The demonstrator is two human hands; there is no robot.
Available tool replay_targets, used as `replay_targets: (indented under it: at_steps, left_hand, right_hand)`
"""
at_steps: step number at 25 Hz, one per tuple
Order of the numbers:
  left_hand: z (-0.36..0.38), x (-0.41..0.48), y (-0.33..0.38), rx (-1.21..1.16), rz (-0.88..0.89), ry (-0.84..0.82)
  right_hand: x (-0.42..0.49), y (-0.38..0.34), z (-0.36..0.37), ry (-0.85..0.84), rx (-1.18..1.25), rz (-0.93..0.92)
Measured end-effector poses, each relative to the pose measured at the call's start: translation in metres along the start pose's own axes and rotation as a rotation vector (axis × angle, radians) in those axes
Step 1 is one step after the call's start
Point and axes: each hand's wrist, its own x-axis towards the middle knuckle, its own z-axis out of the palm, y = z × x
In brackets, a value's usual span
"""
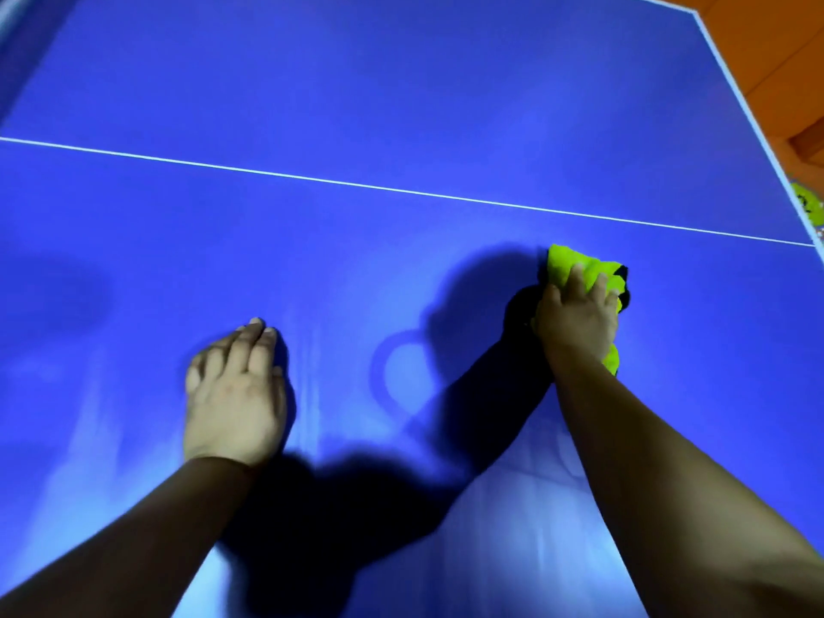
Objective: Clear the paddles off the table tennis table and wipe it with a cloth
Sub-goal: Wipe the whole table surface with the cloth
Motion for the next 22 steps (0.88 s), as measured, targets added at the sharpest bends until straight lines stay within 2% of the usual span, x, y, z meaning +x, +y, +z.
replay_targets:
  at_steps: [5,9,13,17,22]
  left_hand:
    - [0.003,0.001,-0.008,0.003,0.03,0.004]
    - [0.006,0.002,-0.016,0.0,0.041,0.014]
    - [0.006,0.003,-0.02,-0.016,0.038,0.035]
    - [0.007,0.003,-0.02,0.011,0.031,0.029]
    - [0.001,0.002,-0.018,0.022,0.025,0.023]
  right_hand:
    - [-0.057,-0.116,0.026,-0.021,-0.018,-0.197]
    - [-0.095,-0.215,0.044,-0.03,0.037,-0.49]
    - [-0.112,-0.283,0.055,-0.153,0.017,-0.753]
    - [-0.096,-0.259,0.053,-0.202,0.077,-0.827]
    - [-0.043,-0.15,0.04,-0.073,0.139,-0.638]
